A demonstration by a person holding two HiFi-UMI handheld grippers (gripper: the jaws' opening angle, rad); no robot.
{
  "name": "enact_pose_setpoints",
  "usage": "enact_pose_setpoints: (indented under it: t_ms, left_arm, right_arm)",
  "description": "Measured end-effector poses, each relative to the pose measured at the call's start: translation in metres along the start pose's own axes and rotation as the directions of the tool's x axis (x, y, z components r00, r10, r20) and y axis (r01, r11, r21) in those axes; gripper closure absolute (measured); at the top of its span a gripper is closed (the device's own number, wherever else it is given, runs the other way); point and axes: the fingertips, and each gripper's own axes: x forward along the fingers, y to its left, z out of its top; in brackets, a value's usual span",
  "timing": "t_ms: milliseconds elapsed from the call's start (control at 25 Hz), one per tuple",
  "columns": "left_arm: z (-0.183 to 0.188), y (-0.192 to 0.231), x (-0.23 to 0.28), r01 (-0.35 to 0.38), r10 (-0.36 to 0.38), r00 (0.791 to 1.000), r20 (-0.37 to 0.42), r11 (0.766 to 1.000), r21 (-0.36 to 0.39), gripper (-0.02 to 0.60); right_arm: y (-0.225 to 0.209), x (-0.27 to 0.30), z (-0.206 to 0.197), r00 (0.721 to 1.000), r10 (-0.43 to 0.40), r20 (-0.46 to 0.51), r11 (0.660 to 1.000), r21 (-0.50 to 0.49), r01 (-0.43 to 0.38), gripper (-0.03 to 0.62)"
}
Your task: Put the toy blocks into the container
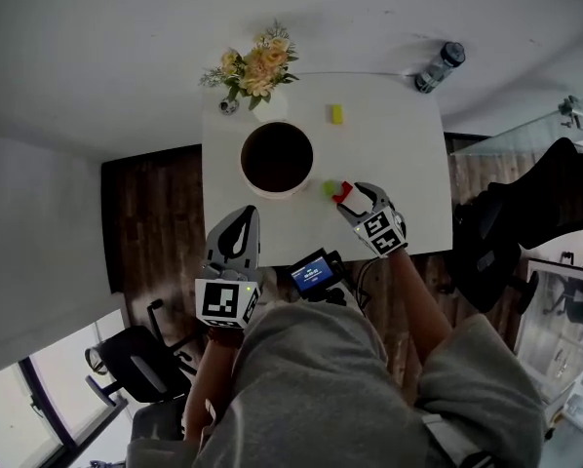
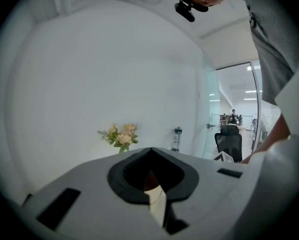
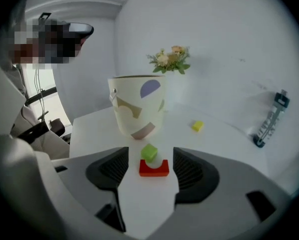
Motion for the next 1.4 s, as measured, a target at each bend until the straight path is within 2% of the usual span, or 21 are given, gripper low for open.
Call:
enact_pose_setpoints:
  t_ms: [280,480,640,760,960,1120,1400]
  left_arm:
    - [-0.004,0.022,0.021,-0.008,0.008,1.0,-0.013,1.0,-0.006,0.575]
    - [-0.003,0.03,0.027,0.003,-0.003,1.0,-0.026,1.0,0.0,0.575]
    - [-0.001,0.032,0.031,0.013,-0.013,1.0,-0.026,1.0,0.009,0.575]
    - [-0.002,0.033,0.031,0.016,-0.016,0.999,-0.03,1.0,0.008,0.575]
    - [-0.005,0.033,0.031,0.01,-0.01,0.999,-0.038,1.0,-0.001,0.575]
    - [-0.01,0.036,0.029,-0.003,0.003,0.999,-0.046,1.0,-0.002,0.575]
    - [-0.009,0.037,0.028,-0.012,0.011,0.999,-0.045,1.0,-0.017,0.575]
  right_arm:
    - [-0.009,0.031,-0.033,0.991,0.033,-0.131,0.997,0.067,-0.024,0.307]
    - [-0.002,0.044,-0.039,0.986,0.061,-0.153,0.994,0.102,-0.046,0.307]
    - [-0.008,0.049,-0.037,0.987,0.028,-0.16,0.995,0.103,-0.012,0.307]
    - [-0.008,0.05,-0.037,0.985,0.031,-0.172,0.998,0.064,-0.02,0.307]
    - [-0.003,0.05,-0.041,0.977,0.086,-0.193,0.995,-0.034,-0.094,0.293]
    - [-0.004,0.05,-0.039,0.969,0.094,-0.227,0.979,-0.157,-0.131,0.293]
    - [-0.005,0.056,-0.038,0.963,0.088,-0.254,0.959,-0.242,-0.151,0.29]
